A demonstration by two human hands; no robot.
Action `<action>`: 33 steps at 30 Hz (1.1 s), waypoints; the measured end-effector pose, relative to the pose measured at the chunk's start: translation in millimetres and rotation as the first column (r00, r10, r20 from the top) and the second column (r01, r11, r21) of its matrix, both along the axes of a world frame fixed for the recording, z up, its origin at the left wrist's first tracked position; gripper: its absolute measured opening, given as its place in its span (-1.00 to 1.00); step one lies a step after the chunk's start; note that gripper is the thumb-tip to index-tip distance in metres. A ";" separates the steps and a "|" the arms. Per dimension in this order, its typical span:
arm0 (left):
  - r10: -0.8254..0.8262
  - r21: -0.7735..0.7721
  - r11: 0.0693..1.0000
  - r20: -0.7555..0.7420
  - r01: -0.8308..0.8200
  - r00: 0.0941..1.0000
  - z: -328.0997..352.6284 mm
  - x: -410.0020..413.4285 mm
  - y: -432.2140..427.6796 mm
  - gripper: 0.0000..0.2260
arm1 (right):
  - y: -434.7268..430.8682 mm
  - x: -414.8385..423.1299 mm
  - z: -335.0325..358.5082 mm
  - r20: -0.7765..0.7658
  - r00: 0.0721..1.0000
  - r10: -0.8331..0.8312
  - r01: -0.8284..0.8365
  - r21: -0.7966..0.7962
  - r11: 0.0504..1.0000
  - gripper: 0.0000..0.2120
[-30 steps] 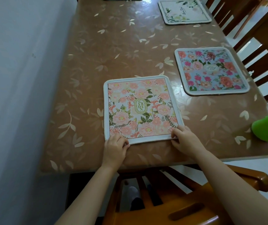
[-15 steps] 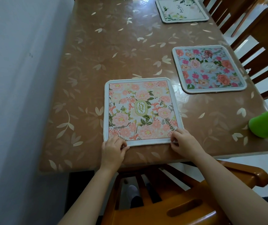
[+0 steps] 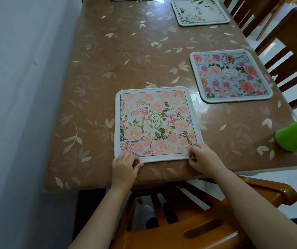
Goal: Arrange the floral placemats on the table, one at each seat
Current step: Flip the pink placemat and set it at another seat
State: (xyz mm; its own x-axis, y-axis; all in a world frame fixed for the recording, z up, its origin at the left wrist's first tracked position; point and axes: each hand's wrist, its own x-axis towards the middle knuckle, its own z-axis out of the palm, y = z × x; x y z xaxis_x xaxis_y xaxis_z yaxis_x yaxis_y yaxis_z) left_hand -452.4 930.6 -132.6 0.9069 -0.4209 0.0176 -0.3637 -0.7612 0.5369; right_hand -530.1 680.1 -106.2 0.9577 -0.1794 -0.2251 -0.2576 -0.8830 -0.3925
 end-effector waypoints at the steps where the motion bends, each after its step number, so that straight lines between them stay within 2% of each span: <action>1: 0.001 0.000 1.000 0.003 -0.001 1.000 -0.2 -0.3 -0.1 -0.86 | 0.3 0.0 0.3 0.000 1.000 -0.001 0.001 0.004 1.000 -0.94; 23: 0.000 0.006 1.000 0.013 0.000 1.000 -2.2 1.4 -0.4 -0.86 | 1.0 -0.5 6.5 -0.016 1.000 -0.004 0.004 0.022 1.000 -0.94; 33: -0.023 -0.016 1.000 0.019 0.024 1.000 -3.3 -4.8 5.3 -0.79 | -1.6 -0.2 0.6 -0.003 1.000 -0.004 0.004 0.045 0.999 -0.93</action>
State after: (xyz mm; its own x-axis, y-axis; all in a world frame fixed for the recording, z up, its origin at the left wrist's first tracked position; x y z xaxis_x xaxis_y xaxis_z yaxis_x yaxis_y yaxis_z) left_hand -457.3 935.9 -135.9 0.8963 -0.4415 0.0418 -0.3915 -0.7434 0.5422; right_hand -530.2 678.5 -105.6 0.9564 -0.1724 -0.2357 -0.2619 -0.8635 -0.4311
